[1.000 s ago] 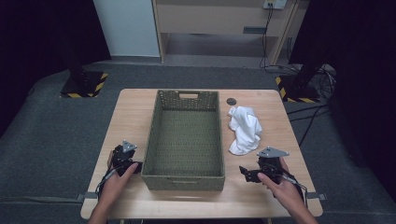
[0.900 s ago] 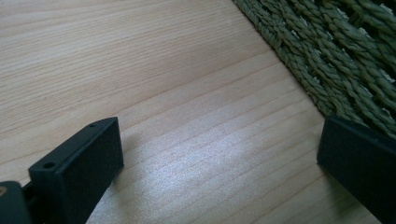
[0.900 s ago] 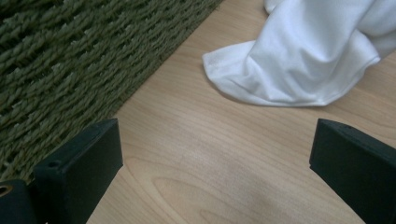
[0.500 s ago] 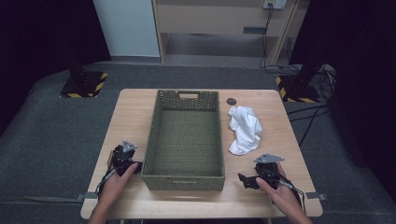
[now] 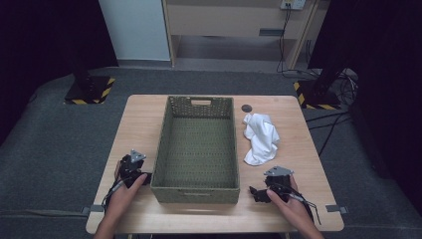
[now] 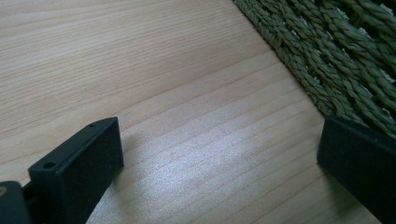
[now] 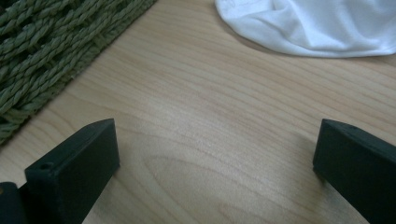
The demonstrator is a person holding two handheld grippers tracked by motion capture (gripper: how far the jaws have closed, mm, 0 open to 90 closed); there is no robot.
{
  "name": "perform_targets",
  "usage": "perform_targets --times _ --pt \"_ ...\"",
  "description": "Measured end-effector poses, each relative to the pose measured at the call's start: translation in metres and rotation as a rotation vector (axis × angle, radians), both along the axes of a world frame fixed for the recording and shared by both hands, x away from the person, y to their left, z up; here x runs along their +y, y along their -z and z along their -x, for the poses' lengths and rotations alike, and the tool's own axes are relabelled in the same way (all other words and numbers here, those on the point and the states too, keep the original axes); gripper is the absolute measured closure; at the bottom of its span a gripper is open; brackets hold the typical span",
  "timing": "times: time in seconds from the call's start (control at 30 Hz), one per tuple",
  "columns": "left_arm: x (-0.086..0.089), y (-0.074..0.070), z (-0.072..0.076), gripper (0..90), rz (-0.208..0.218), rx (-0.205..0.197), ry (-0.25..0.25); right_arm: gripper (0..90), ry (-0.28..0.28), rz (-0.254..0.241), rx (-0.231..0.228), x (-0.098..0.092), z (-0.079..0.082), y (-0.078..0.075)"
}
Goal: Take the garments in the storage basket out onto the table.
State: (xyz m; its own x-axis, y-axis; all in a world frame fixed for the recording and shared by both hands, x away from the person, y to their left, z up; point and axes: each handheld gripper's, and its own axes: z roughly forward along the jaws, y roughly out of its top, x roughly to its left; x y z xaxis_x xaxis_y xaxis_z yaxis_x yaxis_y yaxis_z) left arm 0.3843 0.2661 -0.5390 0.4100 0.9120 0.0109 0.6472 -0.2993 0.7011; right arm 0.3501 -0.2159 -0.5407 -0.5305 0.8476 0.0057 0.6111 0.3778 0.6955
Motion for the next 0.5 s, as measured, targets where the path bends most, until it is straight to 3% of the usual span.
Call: perform_targets --times 0.13,0.5 --pt "0.0 0.0 0.0 0.0 0.0 0.0 0.0 0.3 0.003 -0.013 -0.022 -0.001 0.0017 0.0021" --pt "0.0 0.0 -0.0001 0.0 0.0 0.001 0.001 0.3 0.001 -0.013 -0.02 -0.0024 0.0036 0.002"
